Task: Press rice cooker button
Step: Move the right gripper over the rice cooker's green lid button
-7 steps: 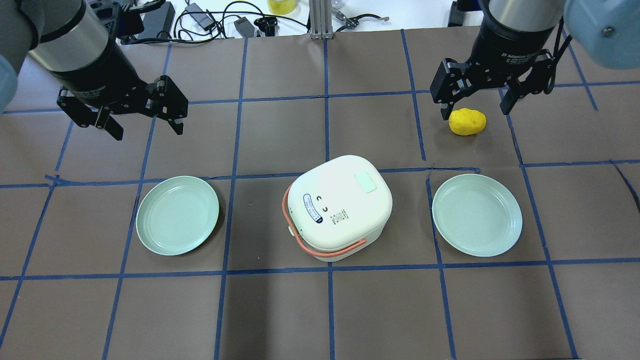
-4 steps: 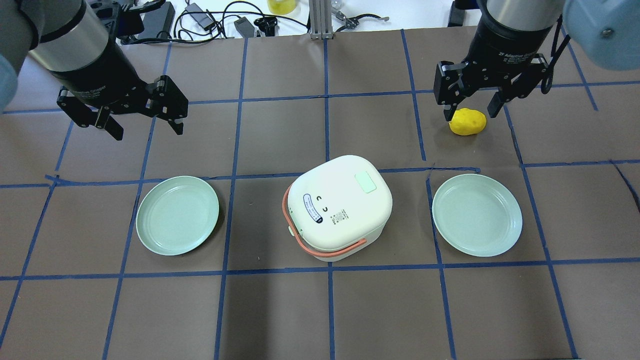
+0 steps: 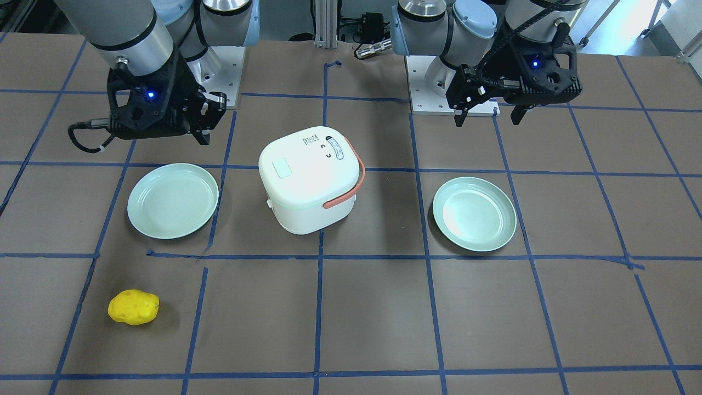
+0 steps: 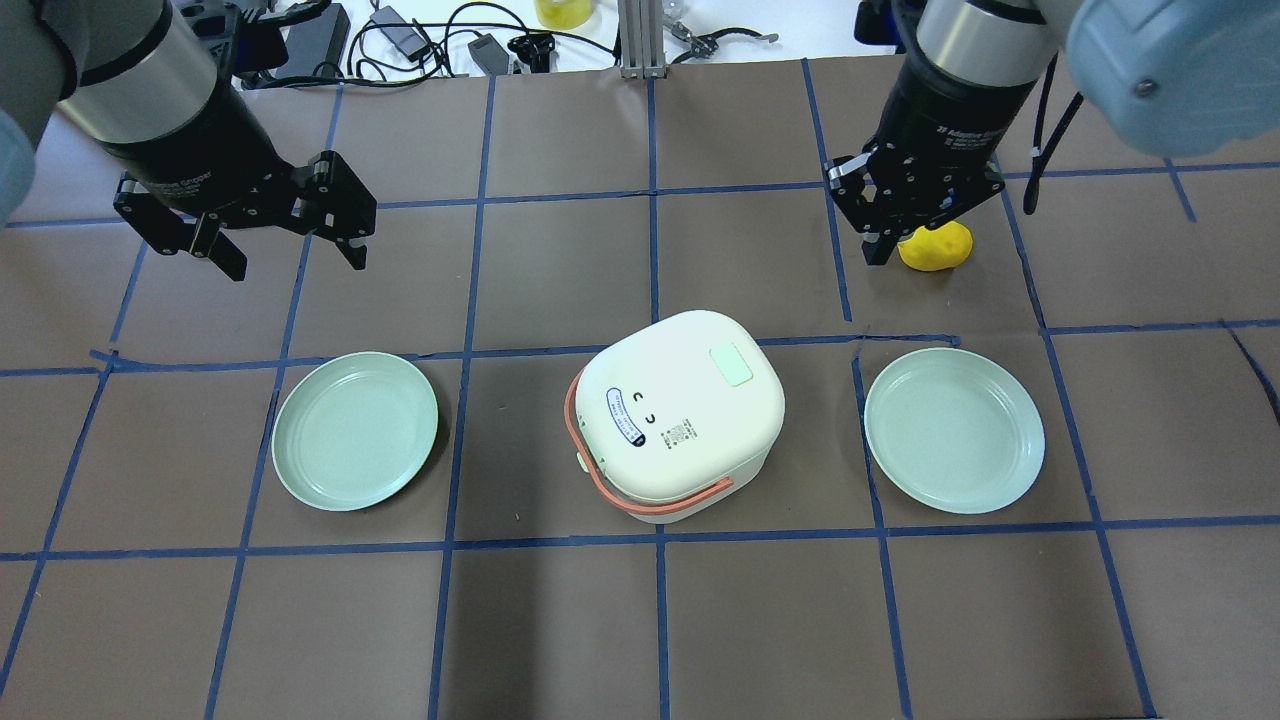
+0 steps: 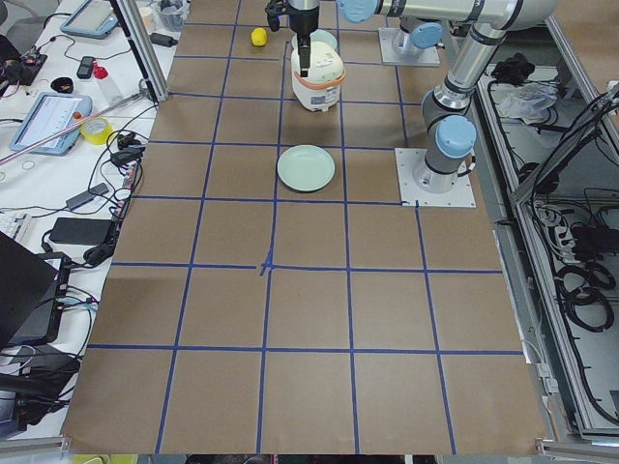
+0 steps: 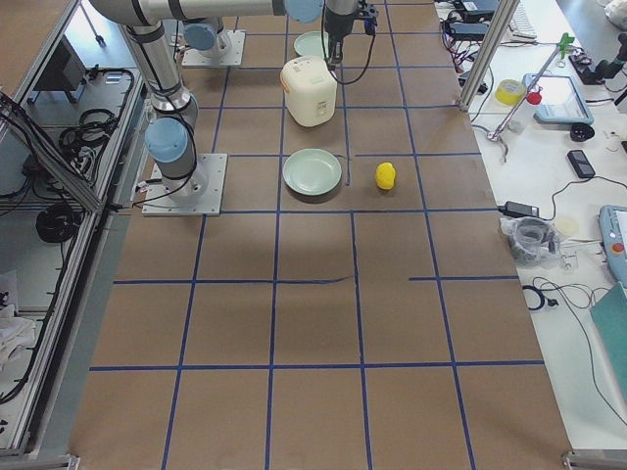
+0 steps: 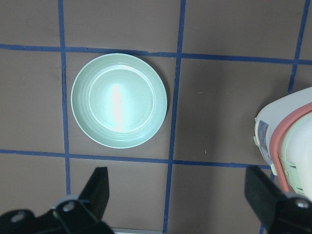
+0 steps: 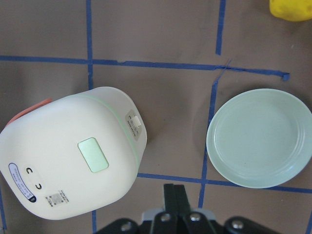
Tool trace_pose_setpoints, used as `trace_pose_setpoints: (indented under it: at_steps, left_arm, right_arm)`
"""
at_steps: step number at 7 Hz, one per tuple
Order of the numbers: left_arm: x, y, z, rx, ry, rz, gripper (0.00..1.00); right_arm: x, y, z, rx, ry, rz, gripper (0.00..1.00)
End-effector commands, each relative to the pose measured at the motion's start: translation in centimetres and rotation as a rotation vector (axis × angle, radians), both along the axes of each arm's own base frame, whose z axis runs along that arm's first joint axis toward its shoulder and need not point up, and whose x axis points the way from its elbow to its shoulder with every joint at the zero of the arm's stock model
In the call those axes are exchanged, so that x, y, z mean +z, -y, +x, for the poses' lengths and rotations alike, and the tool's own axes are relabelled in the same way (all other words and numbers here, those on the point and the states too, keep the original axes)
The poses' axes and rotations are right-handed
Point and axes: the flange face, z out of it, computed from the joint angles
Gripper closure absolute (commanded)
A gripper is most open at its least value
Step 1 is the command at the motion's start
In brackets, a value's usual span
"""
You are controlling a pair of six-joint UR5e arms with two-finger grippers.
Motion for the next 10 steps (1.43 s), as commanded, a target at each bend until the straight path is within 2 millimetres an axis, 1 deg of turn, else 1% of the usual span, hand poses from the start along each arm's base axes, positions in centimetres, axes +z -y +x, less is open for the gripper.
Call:
trace_pose_setpoints:
  at_steps: [1,2,3,4,5,7,10]
  left_arm:
    - [0.0,0.0,0.0,0.0,0.0,0.0,0.0]
    - [0.0,0.0,0.0,0.0,0.0,0.0,0.0]
    - [0.0,0.0,0.0,0.0,0.0,0.0,0.0]
    - [-0.1,0.1,0.0,0.0,0.0,0.002,0.0]
    - [-0.1,0.1,0.0,0.0,0.0,0.002,0.0]
    - [0.0,0.0,0.0,0.0,0.0,0.0,0.0]
    - [0.0,0.0,0.0,0.0,0.0,0.0,0.0]
  right_arm:
    - [-2.4,-0.5,4.5,0.029,-0.001,0.05,1.0]
    - [-3.3,-0.4,6.5,0.052,-0.001,0.041,1.0]
    - [-4.7,-0.1,8.2,0.079,-0.003,0.049,1.0]
    - [-5.5,0.2,8.9,0.08,-0.003,0.05,1.0]
    - [-6.8,0.4,9.2,0.077,0.019,0.052,1.0]
    - [-9.4,-0.1,9.1,0.076,0.021,0.06,1.0]
    - [-11.2,-0.6,9.0,0.076,0.015,0.09,1.0]
